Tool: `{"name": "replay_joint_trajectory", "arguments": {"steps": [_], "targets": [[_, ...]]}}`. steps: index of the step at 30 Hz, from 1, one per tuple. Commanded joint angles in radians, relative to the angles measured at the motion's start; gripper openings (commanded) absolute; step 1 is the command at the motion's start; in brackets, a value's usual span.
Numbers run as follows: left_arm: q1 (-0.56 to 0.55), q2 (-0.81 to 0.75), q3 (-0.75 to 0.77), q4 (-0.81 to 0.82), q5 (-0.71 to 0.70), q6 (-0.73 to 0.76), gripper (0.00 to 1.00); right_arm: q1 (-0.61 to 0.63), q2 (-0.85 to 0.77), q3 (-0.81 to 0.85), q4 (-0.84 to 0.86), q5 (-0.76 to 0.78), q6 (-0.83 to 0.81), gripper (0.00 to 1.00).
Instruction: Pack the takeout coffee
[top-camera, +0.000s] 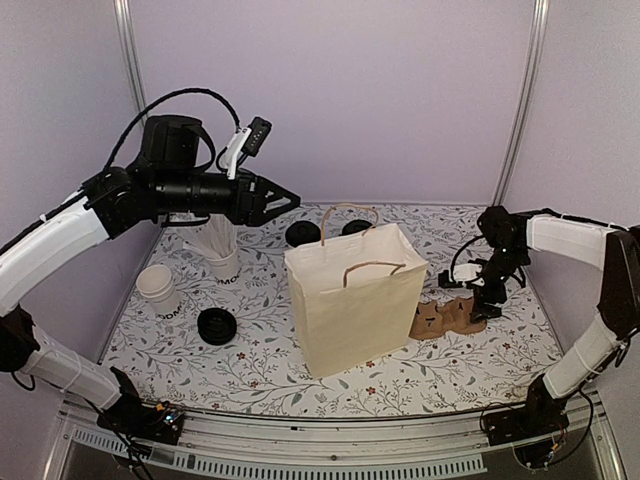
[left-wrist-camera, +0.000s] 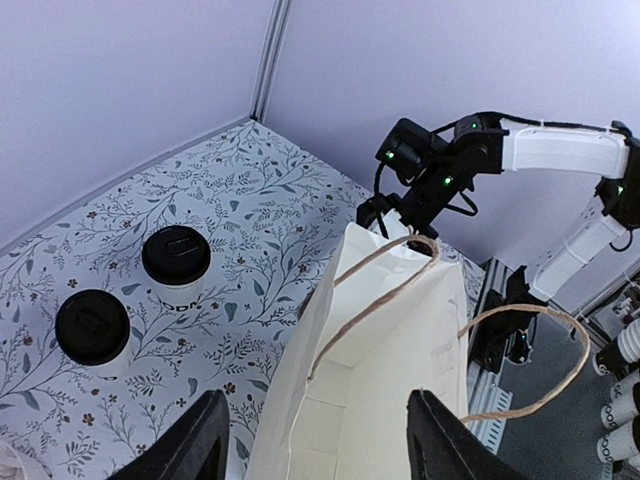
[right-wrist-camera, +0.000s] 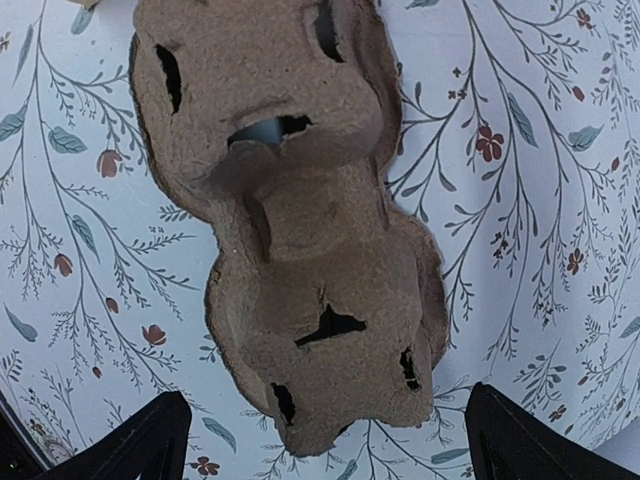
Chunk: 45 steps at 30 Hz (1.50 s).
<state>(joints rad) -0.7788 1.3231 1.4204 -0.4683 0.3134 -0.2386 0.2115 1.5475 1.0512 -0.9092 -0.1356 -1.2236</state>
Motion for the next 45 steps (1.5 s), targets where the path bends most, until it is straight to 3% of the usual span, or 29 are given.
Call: {"name": "replay_joint_trajectory", "arguments": {"steps": [1, 15, 27, 38, 45], "targets": [[-0.007, -0.020, -0.032, 0.036, -0.017, 0.008, 0.63, 0.041, 0.049, -0.016, 0.041, 0.069, -0.045, 0.99], [-0.007, -0.050, -0.074, 0.054, -0.018, -0.003, 0.63, 0.058, 0.163, -0.005, 0.069, 0.069, -0.041, 0.92], [-0.008, -0.062, -0.077, 0.059, -0.017, -0.014, 0.63, 0.042, 0.146, 0.030, 0.001, 0.013, -0.012, 0.65], [-0.009, -0.066, -0.037, 0.131, 0.020, -0.018, 0.63, -0.247, 0.006, 0.215, -0.224, -0.175, -0.025, 0.62], [-0.035, -0.076, -0.063, 0.325, 0.040, -0.039, 0.63, -0.384, -0.046, 0.469, -0.448, -0.532, -0.036, 0.61]]}}
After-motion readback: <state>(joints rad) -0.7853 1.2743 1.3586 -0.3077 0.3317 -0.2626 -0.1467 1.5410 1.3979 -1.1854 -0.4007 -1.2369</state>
